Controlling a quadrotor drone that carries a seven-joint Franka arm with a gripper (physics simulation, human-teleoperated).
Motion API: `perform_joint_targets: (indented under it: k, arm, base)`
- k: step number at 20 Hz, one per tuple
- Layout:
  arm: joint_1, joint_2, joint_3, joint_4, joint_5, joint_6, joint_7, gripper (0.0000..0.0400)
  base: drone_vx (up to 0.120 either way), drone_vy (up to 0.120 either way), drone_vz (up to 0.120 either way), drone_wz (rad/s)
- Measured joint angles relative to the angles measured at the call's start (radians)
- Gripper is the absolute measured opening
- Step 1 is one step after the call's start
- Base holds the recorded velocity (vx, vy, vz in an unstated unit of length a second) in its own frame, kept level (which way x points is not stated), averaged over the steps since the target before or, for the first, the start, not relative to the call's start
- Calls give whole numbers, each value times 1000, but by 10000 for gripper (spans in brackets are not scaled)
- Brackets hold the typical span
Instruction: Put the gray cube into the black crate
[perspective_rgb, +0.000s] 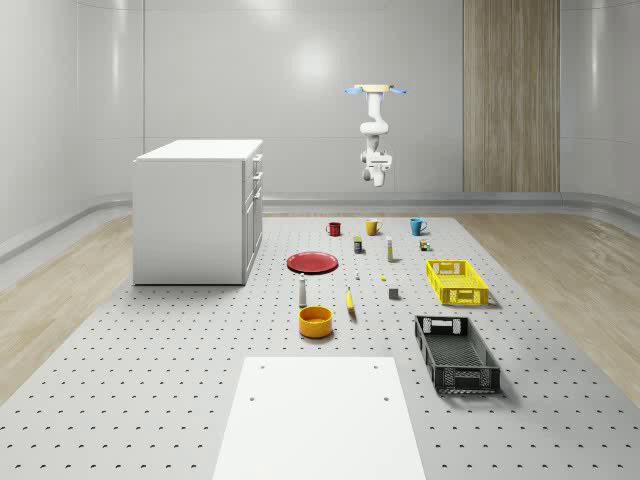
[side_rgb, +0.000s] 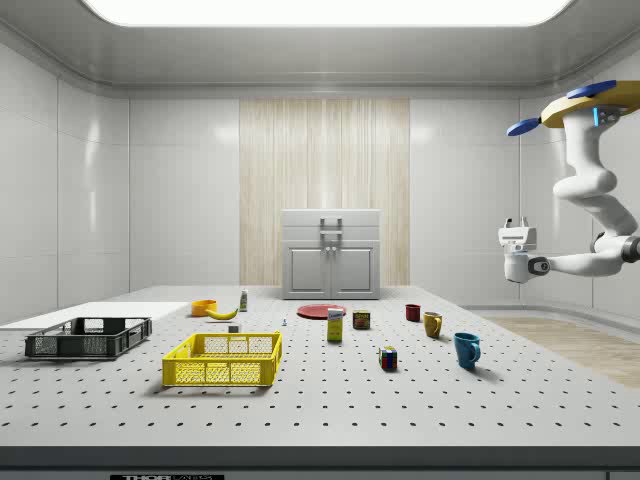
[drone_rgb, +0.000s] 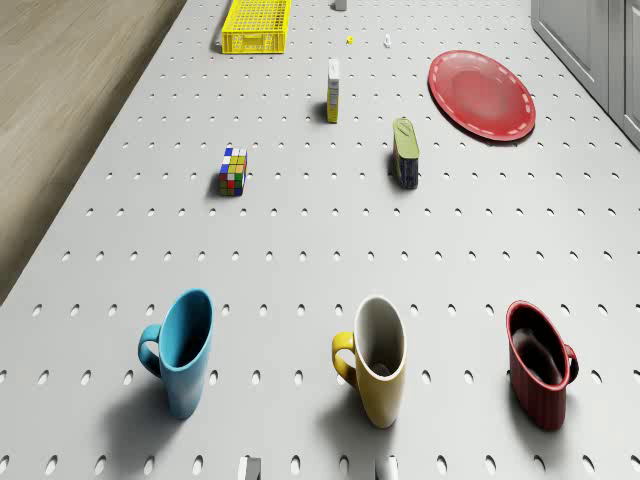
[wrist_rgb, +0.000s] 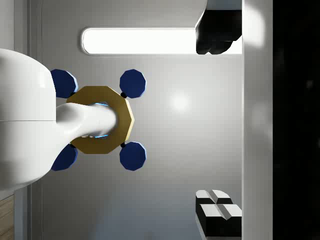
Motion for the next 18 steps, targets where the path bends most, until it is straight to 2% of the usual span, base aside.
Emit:
perform_joint_targets:
  k: [5,9,13,18]
  arm:
    - [-2,19,1,106,1,-84,-1,400]
    - [-4,47,2,189,1,-135,-2,400]
    - [-5,69,3,248,2,-168,-2,400]
    - [-6,82,3,283,2,-187,-3,400]
  base:
    - [0,0,0,0]
    - [120,0,0,0]
    - [120,0,0,0]
    - [120,0,0,0]
